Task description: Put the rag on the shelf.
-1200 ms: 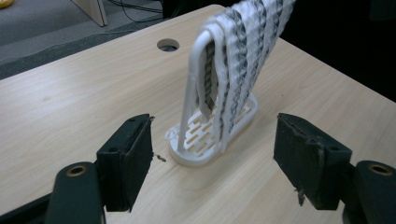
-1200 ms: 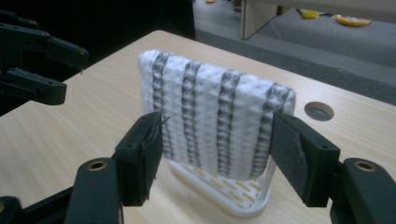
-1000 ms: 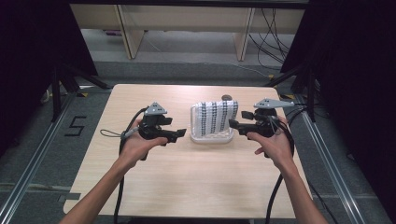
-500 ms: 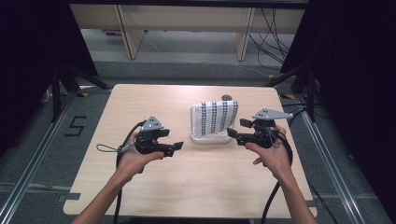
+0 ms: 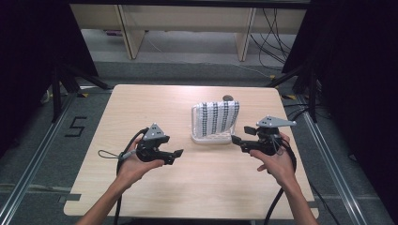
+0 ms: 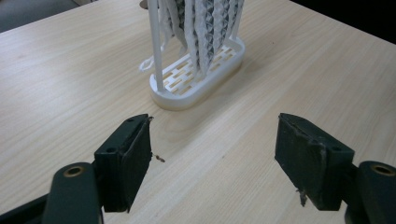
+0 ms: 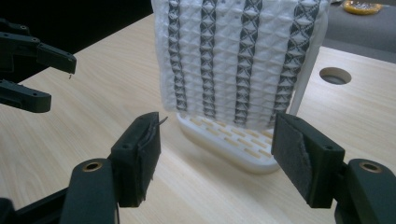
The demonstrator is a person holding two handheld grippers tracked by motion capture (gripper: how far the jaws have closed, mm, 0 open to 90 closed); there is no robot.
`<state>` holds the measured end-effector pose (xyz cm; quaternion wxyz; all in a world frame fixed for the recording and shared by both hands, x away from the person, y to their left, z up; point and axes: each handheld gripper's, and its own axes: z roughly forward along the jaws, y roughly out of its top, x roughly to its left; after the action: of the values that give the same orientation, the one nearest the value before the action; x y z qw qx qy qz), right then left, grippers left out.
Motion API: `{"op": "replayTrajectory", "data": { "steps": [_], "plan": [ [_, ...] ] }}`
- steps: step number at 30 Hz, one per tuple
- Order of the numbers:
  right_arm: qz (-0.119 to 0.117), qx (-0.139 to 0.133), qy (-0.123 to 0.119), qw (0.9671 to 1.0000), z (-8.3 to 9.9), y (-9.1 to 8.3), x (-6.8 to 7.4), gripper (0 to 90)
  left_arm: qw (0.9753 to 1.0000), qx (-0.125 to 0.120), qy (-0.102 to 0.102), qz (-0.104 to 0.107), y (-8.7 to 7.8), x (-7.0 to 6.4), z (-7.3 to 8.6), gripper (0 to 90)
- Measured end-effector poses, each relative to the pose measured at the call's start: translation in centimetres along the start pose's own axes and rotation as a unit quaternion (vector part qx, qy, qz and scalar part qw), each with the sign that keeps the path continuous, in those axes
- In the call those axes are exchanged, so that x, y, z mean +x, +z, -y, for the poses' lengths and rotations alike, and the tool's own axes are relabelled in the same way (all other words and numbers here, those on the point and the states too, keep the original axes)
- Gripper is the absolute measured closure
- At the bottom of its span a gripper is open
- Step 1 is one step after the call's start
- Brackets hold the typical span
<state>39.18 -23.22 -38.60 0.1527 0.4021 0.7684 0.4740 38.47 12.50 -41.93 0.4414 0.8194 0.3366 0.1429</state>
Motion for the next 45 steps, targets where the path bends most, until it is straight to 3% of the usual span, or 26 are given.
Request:
{"op": "replayTrajectory", "data": {
  "steps": [3,4,5,6,9,10,13,15,27,28,30,34,35,36,38,39,40,42,43,44,45],
  "plan": [
    [0.003,0.001,-0.017,0.9998,0.3,-0.1,-0.3,33.8,1.0000,-0.004,-0.007,0.004,0.1,0.0,0.4,26.6],
    [-0.005,0.005,0.003,1.0000,0.4,-0.1,0.0,33.8,1.0000,0.001,-0.002,0.003,-0.1,0.1,0.6,26.7],
    [-0.003,0.002,-0.012,0.9999,0.4,-0.1,-0.1,33.8,1.0000,0.003,-0.003,0.000,-0.2,0.1,0.7,26.7],
    [0.000,0.000,-0.006,1.0000,0.6,-0.2,0.0,33.8,1.0000,0.001,-0.004,-0.001,-0.2,0.1,0.9,26.6],
    [0.003,0.001,-0.019,0.9998,0.8,-0.4,0.1,33.8,1.0000,0.001,-0.004,-0.004,-0.5,0.1,1.4,26.7],
    [-0.004,-0.005,-0.009,0.9999,0.9,-0.3,0.3,33.8,1.0000,0.005,-0.001,-0.003,-0.7,0.1,1.6,26.7],
    [-0.007,-0.003,-0.018,0.9998,1.3,-0.4,0.5,33.5,1.0000,0.005,-0.004,-0.003,-0.9,0.2,2.1,26.6],
    [0.002,0.004,-0.018,0.9998,1.7,-0.6,0.9,32.9,0.9999,0.007,-0.007,-0.006,-1.1,0.1,2.5,26.6],
    [-0.013,0.022,-0.021,0.9995,5.4,-0.3,2.8,29.6,0.9999,0.003,-0.012,0.004,-2.3,-1.1,5.4,26.6],
    [-0.010,0.027,-0.020,0.9994,5.8,-0.5,2.9,29.4,0.9999,0.011,-0.004,0.006,-2.4,-1.1,5.6,26.6],
    [-0.009,0.022,-0.033,0.9992,6.7,-0.6,2.8,29.5,0.9999,0.012,-0.004,0.004,-2.4,-1.3,6.1,26.6],
    [-0.012,0.036,-0.009,0.9993,8.2,-1.0,3.1,29.4,0.9999,0.013,-0.005,0.008,-2.5,-1.6,6.8,26.6],
    [-0.020,0.039,-0.009,0.9990,8.5,-0.9,3.1,29.2,0.9999,0.014,-0.003,0.009,-2.5,-1.7,7.0,26.6],
    [-0.010,0.040,-0.022,0.9989,8.7,-1.0,3.0,29.0,0.9998,0.018,-0.001,0.009,-2.7,-1.7,7.1,26.6],
    [-0.023,0.045,-0.008,0.9987,9.1,-1.0,3.1,29.0,0.9999,0.015,-0.004,0.003,-2.8,-2.0,7.6,26.4],
    [-0.018,0.047,-0.017,0.9986,9.2,-1.0,3.0,28.9,0.9998,0.017,-0.002,0.007,-2.9,-1.9,7.9,26.2],
    [-0.014,0.048,-0.006,0.9987,9.4,-1.1,3.2,28.8,0.9998,0.015,-0.007,0.006,-2.9,-2.1,8.1,26.0],
    [-0.025,0.046,-0.012,0.9986,9.8,-1.1,3.1,28.8,0.9998,0.020,-0.004,-0.001,-3.1,-2.2,8.6,25.3],
    [-0.022,0.051,0.003,0.9985,10.0,-1.2,3.4,28.7,0.9997,0.024,-0.005,-0.001,-3.3,-2.3,8.8,25.3],
    [-0.020,0.047,-0.024,0.9984,10.1,-1.2,3.1,28.4,0.9997,0.021,-0.009,0.006,-3.3,-2.4,9.0,25.1],
    [-0.022,0.051,-0.005,0.9984,10.4,-1.3,3.3,27.9,0.9998,0.017,-0.010,0.005,-3.4,-2.5,9.2,24.8]
  ]
}}
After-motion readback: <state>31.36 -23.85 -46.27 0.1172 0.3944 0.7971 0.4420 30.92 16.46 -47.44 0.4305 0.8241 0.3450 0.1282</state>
